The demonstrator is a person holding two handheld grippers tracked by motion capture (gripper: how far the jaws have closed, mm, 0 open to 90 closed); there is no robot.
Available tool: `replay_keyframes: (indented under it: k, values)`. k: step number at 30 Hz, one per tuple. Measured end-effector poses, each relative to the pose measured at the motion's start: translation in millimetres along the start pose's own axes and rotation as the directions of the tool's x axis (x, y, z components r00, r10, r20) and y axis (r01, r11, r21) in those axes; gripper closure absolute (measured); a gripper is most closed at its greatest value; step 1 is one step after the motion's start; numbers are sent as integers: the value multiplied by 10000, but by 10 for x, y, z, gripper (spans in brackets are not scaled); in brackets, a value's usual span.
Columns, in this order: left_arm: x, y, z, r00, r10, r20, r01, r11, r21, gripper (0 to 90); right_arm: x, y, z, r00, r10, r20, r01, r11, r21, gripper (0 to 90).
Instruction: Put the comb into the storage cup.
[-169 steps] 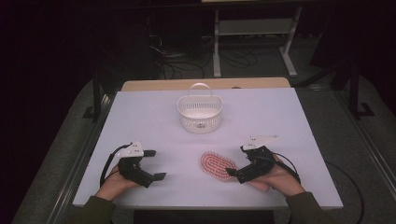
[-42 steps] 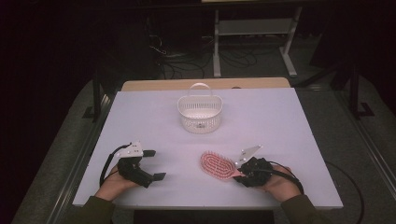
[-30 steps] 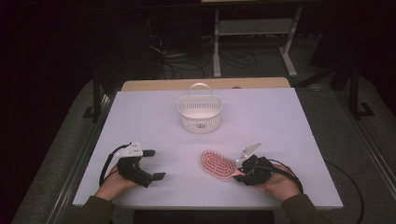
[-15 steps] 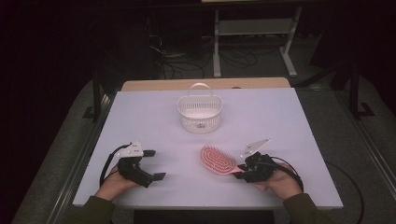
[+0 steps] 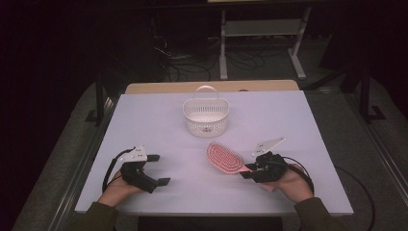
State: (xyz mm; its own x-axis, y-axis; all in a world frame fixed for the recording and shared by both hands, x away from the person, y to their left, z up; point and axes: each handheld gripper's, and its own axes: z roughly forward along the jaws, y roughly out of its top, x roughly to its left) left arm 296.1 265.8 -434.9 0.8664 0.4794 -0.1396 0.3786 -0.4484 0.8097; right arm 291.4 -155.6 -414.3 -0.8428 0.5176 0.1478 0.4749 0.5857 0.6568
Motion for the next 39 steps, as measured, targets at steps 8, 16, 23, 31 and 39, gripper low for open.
replay_keyframes:
  k: [8,16,23,31,39]
  values:
    - [3,4,-8,10000,-75,22,75,9999,-81,1,8,57,-40,10000,-1,-37,0,9996,-287,687]
    - [14,5,-14,9999,-135,55,136,9998,-153,1,-2,102,-74,10000,34,-30,-36,9983,-587,687]
    - [3,10,-4,9999,-130,64,131,9998,-163,1,-8,155,-80,10000,0,-45,-3,9976,-697,687]
    - [0,10,6,9998,-170,119,172,9997,-178,1,-17,214,-73,9999,-93,-80,87,9972,-746,687]
    - [-1,9,3,9996,-238,147,241,9995,-205,1,-54,315,-56,9998,-181,-120,169,9956,-920,687]
